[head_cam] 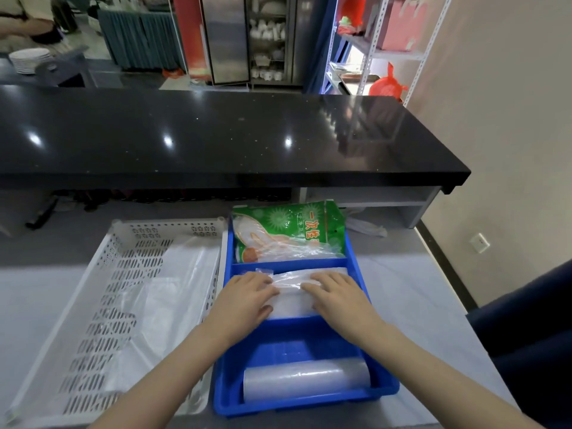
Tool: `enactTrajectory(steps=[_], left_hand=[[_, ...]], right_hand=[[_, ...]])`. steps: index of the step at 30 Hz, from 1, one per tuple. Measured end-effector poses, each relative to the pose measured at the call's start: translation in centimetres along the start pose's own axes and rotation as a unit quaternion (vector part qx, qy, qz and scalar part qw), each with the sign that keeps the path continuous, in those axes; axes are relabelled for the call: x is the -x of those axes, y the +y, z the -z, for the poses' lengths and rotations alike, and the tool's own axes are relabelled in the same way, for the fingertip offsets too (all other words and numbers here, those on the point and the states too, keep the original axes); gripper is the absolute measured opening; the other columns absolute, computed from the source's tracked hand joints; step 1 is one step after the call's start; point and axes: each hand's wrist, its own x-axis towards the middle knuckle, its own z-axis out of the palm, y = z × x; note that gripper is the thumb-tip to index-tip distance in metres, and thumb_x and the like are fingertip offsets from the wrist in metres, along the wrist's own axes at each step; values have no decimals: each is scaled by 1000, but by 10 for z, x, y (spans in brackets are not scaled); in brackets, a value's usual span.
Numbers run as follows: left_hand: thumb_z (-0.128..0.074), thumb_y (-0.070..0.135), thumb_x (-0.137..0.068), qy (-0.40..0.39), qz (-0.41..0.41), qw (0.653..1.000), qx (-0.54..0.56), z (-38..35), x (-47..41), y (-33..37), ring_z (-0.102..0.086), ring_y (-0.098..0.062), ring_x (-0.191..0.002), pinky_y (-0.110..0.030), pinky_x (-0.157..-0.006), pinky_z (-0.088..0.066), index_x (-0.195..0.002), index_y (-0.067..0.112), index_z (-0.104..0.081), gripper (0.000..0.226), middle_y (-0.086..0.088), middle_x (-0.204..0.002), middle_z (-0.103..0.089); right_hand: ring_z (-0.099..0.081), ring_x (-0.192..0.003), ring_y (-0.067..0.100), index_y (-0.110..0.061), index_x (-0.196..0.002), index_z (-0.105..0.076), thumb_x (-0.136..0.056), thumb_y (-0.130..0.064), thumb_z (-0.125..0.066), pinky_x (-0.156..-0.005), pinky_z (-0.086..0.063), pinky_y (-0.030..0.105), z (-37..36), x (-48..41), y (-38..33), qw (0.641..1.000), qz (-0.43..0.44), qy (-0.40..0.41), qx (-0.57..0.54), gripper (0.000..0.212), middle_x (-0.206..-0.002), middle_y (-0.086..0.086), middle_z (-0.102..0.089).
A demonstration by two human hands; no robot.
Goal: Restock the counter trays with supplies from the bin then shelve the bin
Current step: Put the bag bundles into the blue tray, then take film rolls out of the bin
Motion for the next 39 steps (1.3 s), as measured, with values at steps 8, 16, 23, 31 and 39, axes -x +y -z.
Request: enactTrajectory(steps=[8,16,23,31,39], left_hand=[[-39,29,-98,-43,67,997,-13,-15,-1,3,-37,-13,-136,-30,-109,-26,-134,33,-49,38,7,-153,-35],[-63,8,-85,132,185,968,107,13,63,8,-54,-28,-120,-34,-104,-39,-117,10,-66,32,-12,-130,-58],[-59,7,-87,221,347,908,73,35,211,-5,-56,-18,-104,-27,-94,-41,-109,16,-65,24,-1,-111,-64],[-60,8,-86,265,514,813,59,38,412,-22,-57,-17,-104,-17,-90,-37,-111,15,-65,26,-1,-110,-65],[-61,3,-83,235,740,599,194,-31,622,-19,-66,-25,-95,-30,-79,-48,-106,13,-68,26,-6,-103,-71]], right_hand=[[-42,-129,23,-29,-143,-40,-93,-20,-52,-106,-35,37,-5,-17,6,993,-39,-89,-64,52,-140,0,-46],[-53,-114,28,-23,-130,-55,-89,-18,-55,-100,-37,39,25,-27,-32,997,52,6,-59,42,-129,1,-58],[-52,-117,23,-23,-128,-56,-92,-24,-55,-97,-43,39,36,-41,-202,946,255,-40,-196,36,-129,1,-57],[-59,-100,32,-16,-111,-66,-87,-23,-54,-83,-49,45,3,-14,-395,876,450,-117,-128,27,-110,8,-64],[-54,-110,25,-22,-125,-58,-92,-22,-49,-86,-48,40,-85,21,-546,830,507,-227,-58,34,-123,2,-58]])
